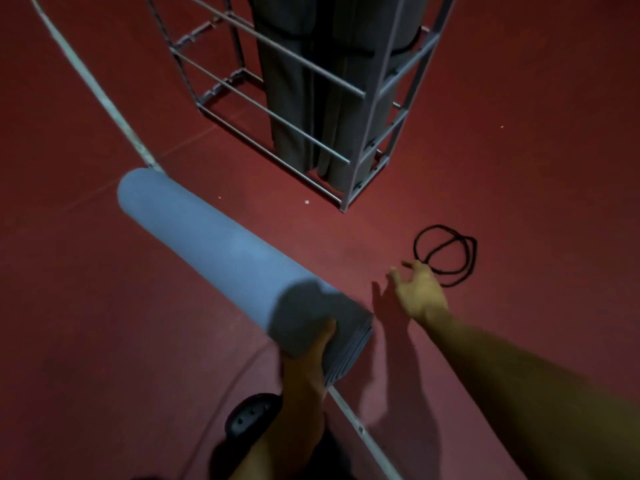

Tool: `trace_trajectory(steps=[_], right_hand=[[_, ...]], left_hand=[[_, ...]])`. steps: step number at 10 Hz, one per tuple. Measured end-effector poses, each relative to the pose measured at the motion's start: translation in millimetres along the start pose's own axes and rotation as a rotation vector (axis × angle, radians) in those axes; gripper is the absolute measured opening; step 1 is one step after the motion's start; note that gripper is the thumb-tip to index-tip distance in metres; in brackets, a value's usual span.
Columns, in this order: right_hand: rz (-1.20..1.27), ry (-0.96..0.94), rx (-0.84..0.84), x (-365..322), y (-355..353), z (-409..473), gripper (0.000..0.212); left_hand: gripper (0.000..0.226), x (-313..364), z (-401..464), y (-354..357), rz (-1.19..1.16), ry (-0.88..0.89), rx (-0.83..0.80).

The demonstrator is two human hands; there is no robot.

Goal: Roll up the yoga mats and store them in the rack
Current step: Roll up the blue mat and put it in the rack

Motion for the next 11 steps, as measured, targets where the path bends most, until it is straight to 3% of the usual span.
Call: trace_trajectory(steps=[2,3,5,6,8,9,10,11], right_hand=[[-0.252,0.088,-0.088,68,12,82,0.046],[-0.322,0.094,-0.087,89,24,106,0.044],[-0.292,0.057,0.011,97,33,113,0.036],[-0.123,0.025,-0.046,80,46,96,0.030],[0.271,0.143,-0.087,45,66,29,0.026],[0.382,0.211,-0.293,14,81,-20,0.010],[0.485,0.154,-0.443,-25,78,-72,0.019],[0.492,0.104,-0.532,-68,62,-126,0.022]], left_hand=[[0.096,-12,1,9,-0.024,0.071,-0.125],[0.108,-22,11,4,-0.041,0.084,-0.118],[0.086,-24,11,11,-0.015,0.094,-0.176],[0.073,-16,9,15,-0.002,0.098,-0.167],[0.072,22,-15,30,-0.015,0.068,-0.172],[0.054,48,-38,29,-0.021,0.048,-0.231],[0.058,81,-65,17,0.017,0.029,-0.254],[0.076,108,-68,-8,-0.010,0.025,-0.123]])
Point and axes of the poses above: each hand's wrist, its own z-axis towards the middle knuckle, its own y-axis out of the palm, x = y × z, the point moved 8 cm from there along z, towards the middle knuckle, and after that the axes turned 10 degrees about y, right-handed, at the moved point
